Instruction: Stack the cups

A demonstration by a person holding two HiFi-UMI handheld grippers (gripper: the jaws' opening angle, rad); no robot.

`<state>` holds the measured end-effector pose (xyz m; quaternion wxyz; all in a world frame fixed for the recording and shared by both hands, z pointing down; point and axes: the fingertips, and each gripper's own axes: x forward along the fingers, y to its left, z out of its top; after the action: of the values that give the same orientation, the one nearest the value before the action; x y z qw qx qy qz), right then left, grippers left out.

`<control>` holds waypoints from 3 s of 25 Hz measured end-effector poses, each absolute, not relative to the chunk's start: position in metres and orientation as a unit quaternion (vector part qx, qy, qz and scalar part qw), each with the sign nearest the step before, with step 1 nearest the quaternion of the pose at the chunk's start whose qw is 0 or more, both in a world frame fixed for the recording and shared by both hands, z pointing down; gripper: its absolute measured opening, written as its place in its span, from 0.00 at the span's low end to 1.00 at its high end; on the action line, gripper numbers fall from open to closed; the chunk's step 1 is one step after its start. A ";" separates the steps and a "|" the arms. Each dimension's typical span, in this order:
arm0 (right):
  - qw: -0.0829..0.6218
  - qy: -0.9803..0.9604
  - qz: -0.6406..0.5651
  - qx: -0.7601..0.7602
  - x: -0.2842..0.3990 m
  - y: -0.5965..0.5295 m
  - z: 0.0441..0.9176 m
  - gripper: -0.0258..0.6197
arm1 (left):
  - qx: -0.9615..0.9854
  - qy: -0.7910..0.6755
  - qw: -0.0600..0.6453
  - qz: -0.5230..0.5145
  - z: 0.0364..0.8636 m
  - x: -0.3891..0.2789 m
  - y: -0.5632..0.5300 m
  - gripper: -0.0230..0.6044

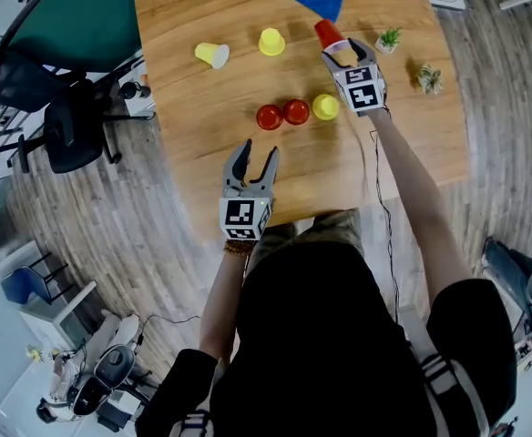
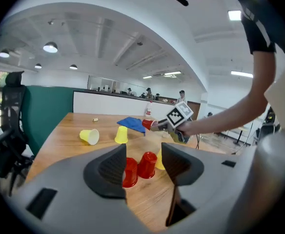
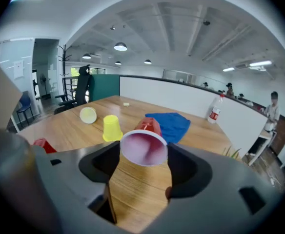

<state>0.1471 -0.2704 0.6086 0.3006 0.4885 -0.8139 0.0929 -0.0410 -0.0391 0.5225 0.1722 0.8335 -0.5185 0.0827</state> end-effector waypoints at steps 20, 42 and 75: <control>0.230 -0.893 -0.114 0.370 0.026 -0.013 0.484 0.54 | 0.801 -0.293 0.471 -0.224 0.469 -0.023 -0.060 0.47; 0.298 -0.843 0.088 0.438 0.141 -0.111 0.621 0.54 | 0.834 -0.488 0.256 -0.004 0.509 -0.067 -0.092 0.39; 0.227 -0.843 0.198 0.446 0.104 -0.058 0.609 0.45 | 0.850 -0.506 0.092 0.110 0.550 -0.013 -0.112 0.39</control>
<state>0.1042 -0.0581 0.6086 0.2266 0.4459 -0.8429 0.1984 -0.0131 -0.1121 0.5503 0.0918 0.8504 -0.5062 0.1104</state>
